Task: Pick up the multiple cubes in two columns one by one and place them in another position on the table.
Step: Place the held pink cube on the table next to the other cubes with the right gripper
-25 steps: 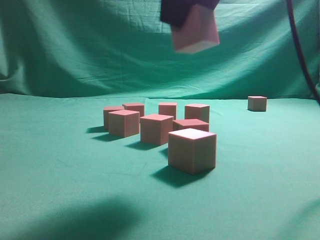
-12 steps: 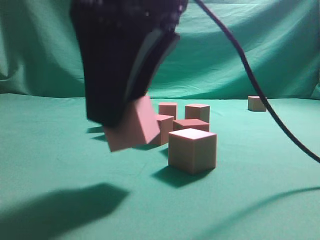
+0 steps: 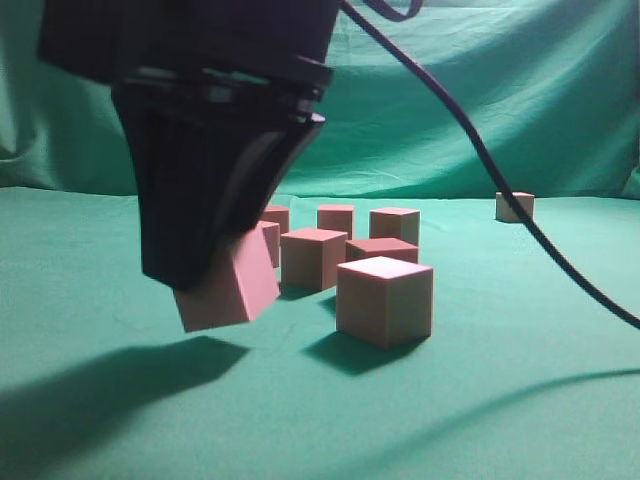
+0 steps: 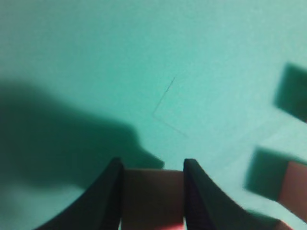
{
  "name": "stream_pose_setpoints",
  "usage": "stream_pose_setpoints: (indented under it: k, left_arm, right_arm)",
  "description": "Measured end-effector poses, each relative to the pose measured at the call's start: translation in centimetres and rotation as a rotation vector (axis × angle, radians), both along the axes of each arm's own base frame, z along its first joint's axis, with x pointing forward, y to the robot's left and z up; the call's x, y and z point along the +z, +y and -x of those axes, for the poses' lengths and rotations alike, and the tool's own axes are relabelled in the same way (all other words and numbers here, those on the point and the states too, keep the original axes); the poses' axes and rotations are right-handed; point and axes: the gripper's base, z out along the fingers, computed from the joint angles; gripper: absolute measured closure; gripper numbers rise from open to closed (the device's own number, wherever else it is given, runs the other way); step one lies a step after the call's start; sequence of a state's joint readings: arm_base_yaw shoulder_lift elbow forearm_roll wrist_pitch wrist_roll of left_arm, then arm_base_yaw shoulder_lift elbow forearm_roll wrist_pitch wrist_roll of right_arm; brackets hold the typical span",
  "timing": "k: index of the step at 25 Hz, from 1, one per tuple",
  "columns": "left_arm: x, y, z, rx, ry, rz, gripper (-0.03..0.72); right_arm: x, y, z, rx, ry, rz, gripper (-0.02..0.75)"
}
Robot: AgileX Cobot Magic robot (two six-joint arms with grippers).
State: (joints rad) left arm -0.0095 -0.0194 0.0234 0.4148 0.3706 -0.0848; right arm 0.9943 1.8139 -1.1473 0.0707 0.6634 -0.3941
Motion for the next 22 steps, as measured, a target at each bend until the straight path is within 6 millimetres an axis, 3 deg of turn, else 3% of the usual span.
stream_pose_setpoints:
  k: [14, 20, 22]
  left_arm:
    - [0.0, 0.0, 0.0, 0.0, 0.0, 0.0, 0.688]
    - [0.0, 0.0, 0.0, 0.0, 0.0, 0.0, 0.688]
    - [0.0, 0.0, 0.0, 0.0, 0.0, 0.0, 0.688]
  right_arm:
    - [-0.9, -0.2, -0.6, -0.114, -0.016, 0.041, 0.486]
    - [-1.3, -0.5, -0.6, -0.107, -0.007, 0.082, 0.199]
    - [-0.9, -0.4, -0.6, -0.105, -0.006, 0.092, 0.163]
